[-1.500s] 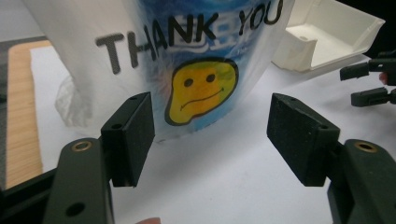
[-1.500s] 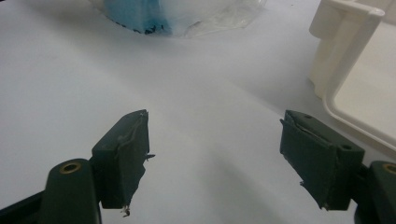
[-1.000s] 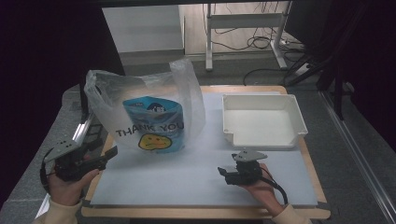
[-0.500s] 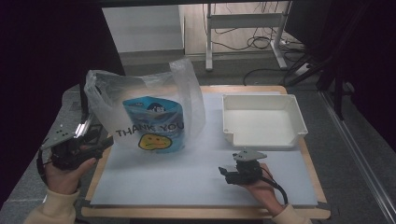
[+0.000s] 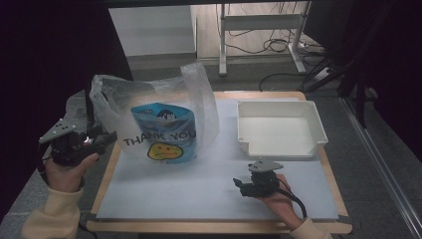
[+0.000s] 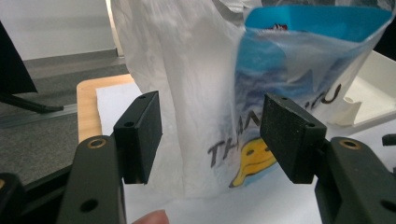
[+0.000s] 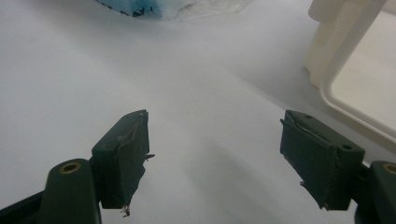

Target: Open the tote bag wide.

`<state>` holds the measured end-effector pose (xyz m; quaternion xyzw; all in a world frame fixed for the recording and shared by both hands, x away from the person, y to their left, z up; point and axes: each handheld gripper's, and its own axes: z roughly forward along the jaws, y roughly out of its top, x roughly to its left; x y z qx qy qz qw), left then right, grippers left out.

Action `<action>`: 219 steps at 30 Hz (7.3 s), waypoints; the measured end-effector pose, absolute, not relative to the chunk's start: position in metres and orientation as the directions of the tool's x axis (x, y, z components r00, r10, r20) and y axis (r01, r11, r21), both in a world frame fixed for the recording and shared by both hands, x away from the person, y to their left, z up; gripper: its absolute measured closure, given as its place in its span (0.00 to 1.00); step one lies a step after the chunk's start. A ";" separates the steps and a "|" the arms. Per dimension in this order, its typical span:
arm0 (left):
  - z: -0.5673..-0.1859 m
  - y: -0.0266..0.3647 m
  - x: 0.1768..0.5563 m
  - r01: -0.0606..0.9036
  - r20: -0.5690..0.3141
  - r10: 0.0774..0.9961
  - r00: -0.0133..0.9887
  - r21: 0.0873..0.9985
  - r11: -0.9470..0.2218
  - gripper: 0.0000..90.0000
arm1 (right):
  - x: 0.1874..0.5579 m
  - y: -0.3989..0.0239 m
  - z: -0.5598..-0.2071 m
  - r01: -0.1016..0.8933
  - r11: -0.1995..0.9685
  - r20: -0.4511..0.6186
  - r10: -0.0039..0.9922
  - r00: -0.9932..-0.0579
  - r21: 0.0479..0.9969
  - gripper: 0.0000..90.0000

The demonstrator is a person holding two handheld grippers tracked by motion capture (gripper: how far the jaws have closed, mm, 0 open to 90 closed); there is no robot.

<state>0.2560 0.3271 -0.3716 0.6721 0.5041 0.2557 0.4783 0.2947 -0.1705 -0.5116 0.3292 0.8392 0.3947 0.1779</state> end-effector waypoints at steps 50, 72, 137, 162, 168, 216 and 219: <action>-0.359 0.327 0.275 0.373 -0.141 0.897 0.418 0.927 -0.028 0.98 | 0.300 -0.181 -0.461 0.315 0.368 -0.025 0.684 -0.729 0.875 0.30; -0.363 0.329 0.277 0.356 -0.171 0.879 0.445 0.935 0.002 0.98 | 0.328 -0.159 -0.402 0.249 0.318 -0.025 0.661 -0.750 0.915 0.31; -0.359 0.326 0.271 0.325 -0.187 0.856 0.482 0.945 0.023 0.96 | 0.390 -0.074 -0.334 0.195 0.277 0.014 0.544 -0.839 0.941 0.54; -0.366 0.331 0.275 0.342 -0.196 0.861 0.470 0.939 0.027 0.99 | 0.391 -0.081 -0.342 0.192 0.278 0.014 0.536 -0.844 0.941 0.98; -0.369 0.333 0.277 0.348 -0.197 0.864 0.462 0.937 0.028 0.99 | 0.392 -0.083 -0.347 0.199 0.281 0.016 0.543 -0.839 0.939 0.98; -0.398 0.332 0.271 0.435 -0.206 0.856 0.473 0.900 -0.023 1.00 | 0.374 -0.096 -0.391 0.250 0.291 0.052 0.551 -0.833 0.924 0.98; -0.400 0.332 0.271 0.443 -0.208 0.857 0.472 0.896 -0.027 1.00 | 0.374 -0.096 -0.393 0.254 0.287 0.058 0.550 -0.833 0.923 0.98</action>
